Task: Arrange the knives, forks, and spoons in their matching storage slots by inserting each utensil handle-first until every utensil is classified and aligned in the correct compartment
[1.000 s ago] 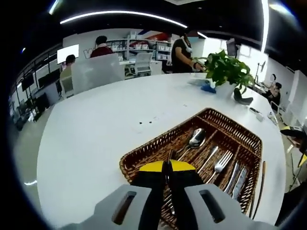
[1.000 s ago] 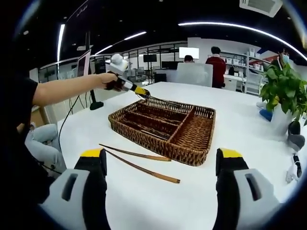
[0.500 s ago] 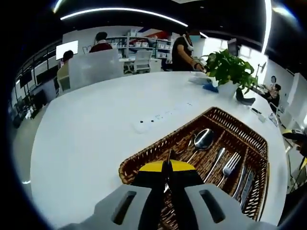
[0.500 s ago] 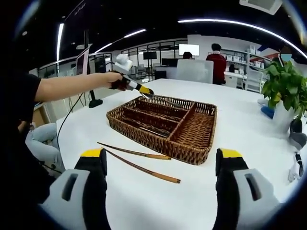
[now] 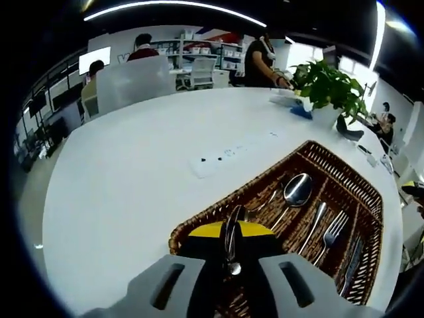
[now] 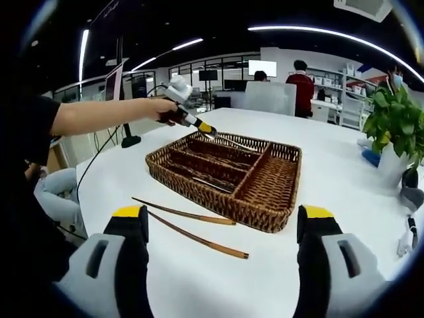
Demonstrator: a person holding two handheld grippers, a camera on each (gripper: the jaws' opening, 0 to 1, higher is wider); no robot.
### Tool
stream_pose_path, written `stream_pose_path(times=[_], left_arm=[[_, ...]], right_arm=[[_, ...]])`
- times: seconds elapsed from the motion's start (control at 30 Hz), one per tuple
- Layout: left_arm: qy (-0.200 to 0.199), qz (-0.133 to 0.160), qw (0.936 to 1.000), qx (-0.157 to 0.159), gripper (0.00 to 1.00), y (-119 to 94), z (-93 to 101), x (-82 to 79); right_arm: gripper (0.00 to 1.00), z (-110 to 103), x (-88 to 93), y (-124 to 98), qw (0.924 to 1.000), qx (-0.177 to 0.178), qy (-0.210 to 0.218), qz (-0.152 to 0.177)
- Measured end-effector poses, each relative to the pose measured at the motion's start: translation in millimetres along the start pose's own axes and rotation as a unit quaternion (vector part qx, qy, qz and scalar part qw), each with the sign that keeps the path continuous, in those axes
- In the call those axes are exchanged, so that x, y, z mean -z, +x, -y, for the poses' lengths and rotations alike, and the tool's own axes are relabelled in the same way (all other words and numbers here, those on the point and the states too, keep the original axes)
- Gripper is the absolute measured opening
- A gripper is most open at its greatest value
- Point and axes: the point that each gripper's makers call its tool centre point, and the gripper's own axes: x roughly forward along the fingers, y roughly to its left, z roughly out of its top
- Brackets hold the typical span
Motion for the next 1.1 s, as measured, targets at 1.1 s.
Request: stream_pose_path(times=[1.1], left_arm=[[0.092,0.01,0.9946,-0.048,0.35,-25,8.6,1.1]], right_arm=[[0.95,-4,-13.5,-1,0.9997,-0.004,-0.021,0.01]])
